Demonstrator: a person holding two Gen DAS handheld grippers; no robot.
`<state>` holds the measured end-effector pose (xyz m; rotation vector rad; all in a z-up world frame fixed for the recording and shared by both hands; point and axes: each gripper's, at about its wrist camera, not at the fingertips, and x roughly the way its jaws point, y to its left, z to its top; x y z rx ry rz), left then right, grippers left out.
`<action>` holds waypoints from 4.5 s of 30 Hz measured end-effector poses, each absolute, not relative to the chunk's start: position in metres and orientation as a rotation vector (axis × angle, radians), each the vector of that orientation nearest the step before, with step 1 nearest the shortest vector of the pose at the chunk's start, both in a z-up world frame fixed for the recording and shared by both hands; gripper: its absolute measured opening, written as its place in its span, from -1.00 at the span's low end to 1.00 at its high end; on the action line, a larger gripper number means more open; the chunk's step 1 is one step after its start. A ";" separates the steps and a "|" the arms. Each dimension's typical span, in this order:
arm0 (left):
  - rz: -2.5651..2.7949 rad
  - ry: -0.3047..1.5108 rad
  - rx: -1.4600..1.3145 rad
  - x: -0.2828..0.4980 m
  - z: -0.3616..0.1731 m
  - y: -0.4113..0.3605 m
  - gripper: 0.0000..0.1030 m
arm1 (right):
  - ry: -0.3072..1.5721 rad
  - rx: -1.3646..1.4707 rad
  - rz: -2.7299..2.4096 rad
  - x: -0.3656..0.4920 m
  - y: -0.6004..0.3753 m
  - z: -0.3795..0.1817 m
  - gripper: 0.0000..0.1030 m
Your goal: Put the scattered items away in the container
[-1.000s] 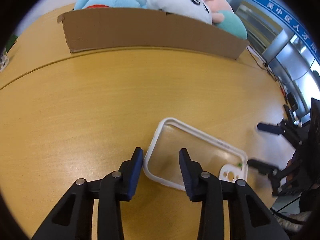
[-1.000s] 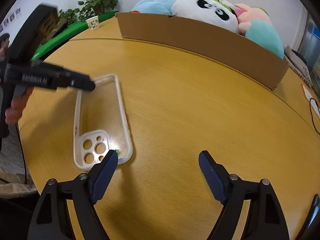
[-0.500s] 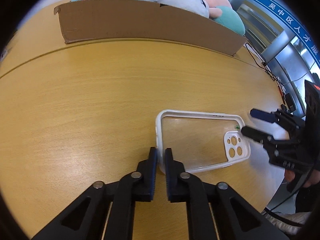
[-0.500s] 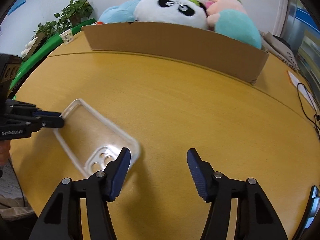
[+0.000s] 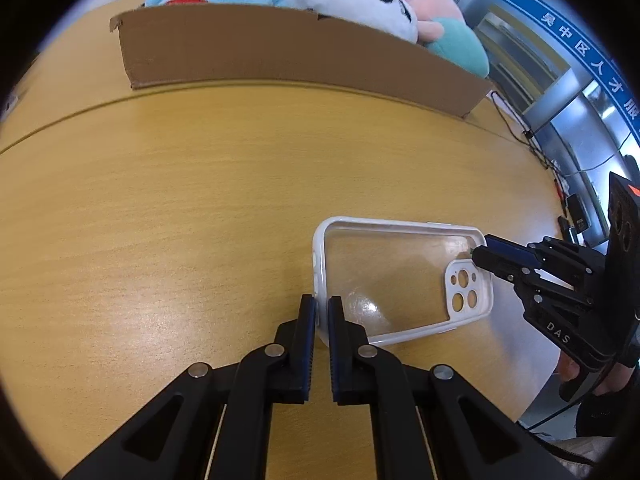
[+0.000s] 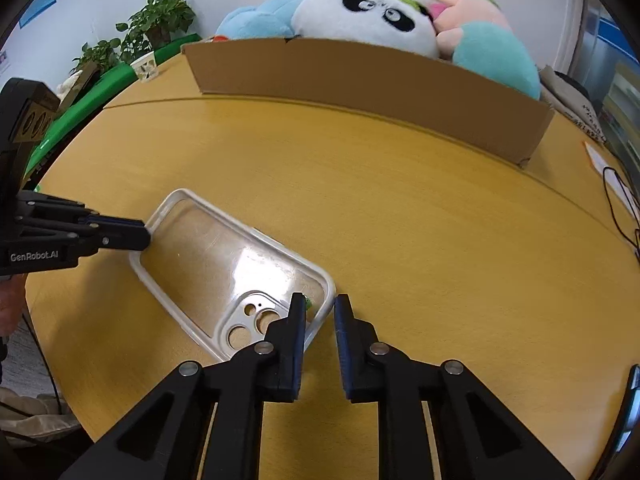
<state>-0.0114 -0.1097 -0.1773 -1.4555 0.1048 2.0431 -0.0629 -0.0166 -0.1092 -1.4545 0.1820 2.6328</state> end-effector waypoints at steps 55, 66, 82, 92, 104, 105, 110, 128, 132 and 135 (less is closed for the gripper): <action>2.224 0.118 -1.131 -0.312 -0.017 0.014 -0.88 | -0.131 -1.087 2.777 -0.345 0.166 0.077 -0.73; 2.219 0.096 -1.214 -0.302 -0.058 0.003 -0.88 | -0.018 -1.245 2.780 -0.341 0.162 0.026 -0.72; 2.222 -0.005 -1.149 -0.281 -0.053 -0.014 0.26 | -0.029 -1.313 2.749 -0.330 0.155 0.017 -0.36; 2.364 0.001 -1.006 -0.251 -0.017 -0.046 0.50 | 0.007 -1.140 2.769 -0.294 0.147 0.044 0.60; 2.456 -0.013 -0.940 -0.143 -0.042 -0.062 0.52 | 0.201 -0.982 2.743 -0.187 0.088 0.034 0.84; 2.447 -0.019 -0.957 -0.137 -0.047 -0.062 0.52 | 0.179 -0.980 2.719 -0.178 0.082 0.031 0.84; 2.468 0.004 -1.008 -0.107 -0.060 -0.065 0.52 | 0.234 -0.918 2.702 -0.138 0.065 0.034 0.92; 2.512 0.071 -0.909 -0.039 -0.062 -0.072 0.52 | 0.204 -0.862 2.666 -0.092 0.030 0.021 0.99; 2.504 0.074 -0.918 -0.038 -0.063 -0.067 0.52 | 0.200 -0.866 2.654 -0.090 0.029 0.021 0.99; 2.503 0.077 -0.914 -0.037 -0.063 -0.065 0.52 | 0.195 -0.860 2.646 -0.088 0.030 0.022 0.99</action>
